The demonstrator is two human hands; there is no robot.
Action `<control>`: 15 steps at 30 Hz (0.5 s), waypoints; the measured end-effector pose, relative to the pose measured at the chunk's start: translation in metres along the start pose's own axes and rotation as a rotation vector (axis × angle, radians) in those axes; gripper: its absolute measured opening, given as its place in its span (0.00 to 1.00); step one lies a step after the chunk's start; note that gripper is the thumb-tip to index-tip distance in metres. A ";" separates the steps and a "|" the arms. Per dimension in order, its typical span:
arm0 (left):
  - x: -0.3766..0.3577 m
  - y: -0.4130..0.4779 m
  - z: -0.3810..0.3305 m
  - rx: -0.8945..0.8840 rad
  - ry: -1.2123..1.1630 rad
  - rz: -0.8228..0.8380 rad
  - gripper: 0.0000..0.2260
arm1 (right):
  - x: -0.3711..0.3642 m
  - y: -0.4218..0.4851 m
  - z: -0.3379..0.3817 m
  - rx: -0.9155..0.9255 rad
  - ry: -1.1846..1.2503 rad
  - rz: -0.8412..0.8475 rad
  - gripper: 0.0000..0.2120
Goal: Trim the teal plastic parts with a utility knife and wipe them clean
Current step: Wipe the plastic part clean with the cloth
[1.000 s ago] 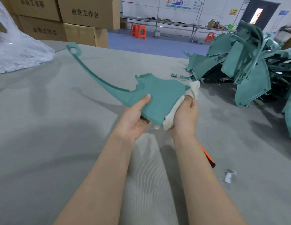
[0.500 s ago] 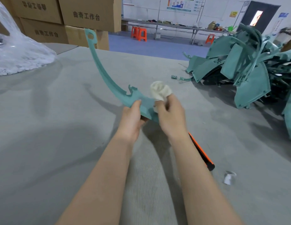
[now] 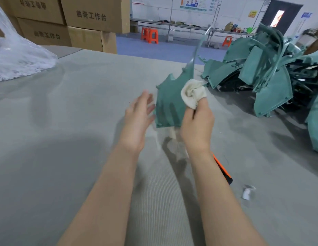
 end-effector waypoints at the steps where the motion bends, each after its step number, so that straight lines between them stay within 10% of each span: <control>1: 0.004 0.001 -0.001 -0.106 0.171 -0.126 0.17 | 0.004 0.003 -0.002 -0.014 0.020 -0.037 0.11; 6: 0.002 -0.007 -0.006 -0.628 0.791 -0.316 0.19 | 0.000 0.002 -0.001 -0.071 0.071 0.032 0.07; 15: 0.022 0.001 -0.008 -0.458 0.839 -0.453 0.19 | -0.015 -0.004 -0.009 -0.309 0.140 0.311 0.17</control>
Point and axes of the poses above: each hand's wrist, its own y-axis towards the middle knuckle, its own x-axis out of the back of the hand, z = x × y, the point moved 3 cm from there along y, towards the middle knuckle, and after that the axes turned 5 degrees about -z, right-handed, at the moved point
